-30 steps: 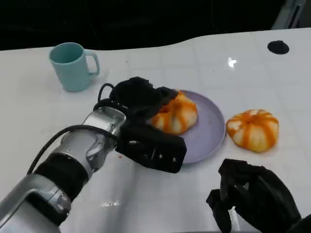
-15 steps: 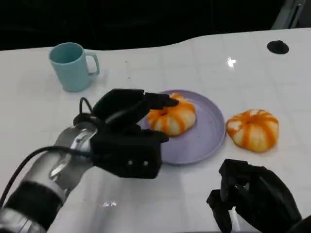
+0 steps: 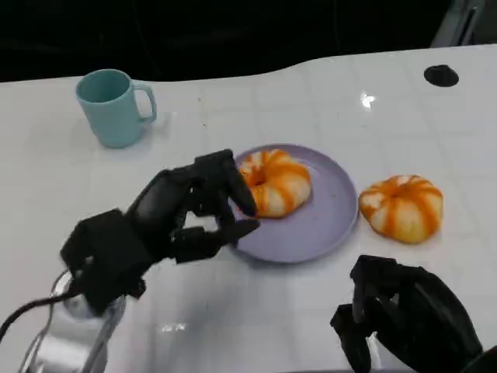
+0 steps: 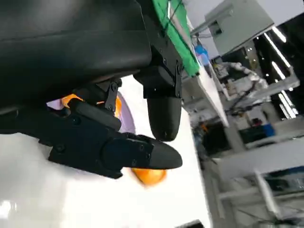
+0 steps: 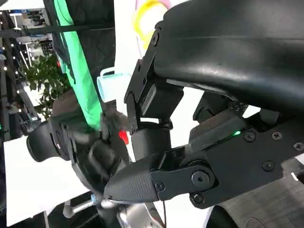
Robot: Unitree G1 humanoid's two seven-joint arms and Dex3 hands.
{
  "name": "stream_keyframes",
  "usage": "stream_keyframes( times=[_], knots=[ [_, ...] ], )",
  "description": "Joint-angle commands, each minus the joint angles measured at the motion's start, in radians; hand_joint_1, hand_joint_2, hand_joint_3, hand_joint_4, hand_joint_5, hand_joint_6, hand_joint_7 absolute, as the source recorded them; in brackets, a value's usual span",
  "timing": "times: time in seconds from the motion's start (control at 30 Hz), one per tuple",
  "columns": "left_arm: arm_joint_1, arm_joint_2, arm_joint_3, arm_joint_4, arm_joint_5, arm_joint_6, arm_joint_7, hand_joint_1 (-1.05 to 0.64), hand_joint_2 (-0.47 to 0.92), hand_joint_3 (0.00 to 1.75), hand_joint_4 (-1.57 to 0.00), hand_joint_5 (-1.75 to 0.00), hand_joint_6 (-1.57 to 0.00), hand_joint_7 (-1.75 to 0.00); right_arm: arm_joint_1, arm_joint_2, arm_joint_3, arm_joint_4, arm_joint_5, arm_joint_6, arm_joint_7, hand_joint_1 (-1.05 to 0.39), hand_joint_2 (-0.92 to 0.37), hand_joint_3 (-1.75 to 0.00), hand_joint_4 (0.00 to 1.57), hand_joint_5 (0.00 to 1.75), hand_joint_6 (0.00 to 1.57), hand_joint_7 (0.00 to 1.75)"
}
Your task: Grasp the bread from the table and place it into the plate.
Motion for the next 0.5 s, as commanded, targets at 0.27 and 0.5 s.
stream_keyframes(
  times=[0.27,0.5],
  knots=[
    [0.296,-0.01,0.048,-0.319,-0.258,0.308,-0.07,-0.59,0.92,0.35,-0.87,-1.75,-0.66,-1.75,0.003,-0.014,-0.002,-0.023,0.006,0.011,-0.007,-0.96,-0.92,-0.33,1.2,1.63,1.05,1.49],
    [0.398,-0.021,0.058,-0.381,-0.328,0.387,-0.088,-0.61,0.92,0.33,-0.9,-1.75,-0.68,-1.75,0.001,-0.017,-0.005,-0.026,0.01,0.012,-0.005,-0.96,-0.92,-0.33,1.21,1.62,1.04,1.48]
  ],
)
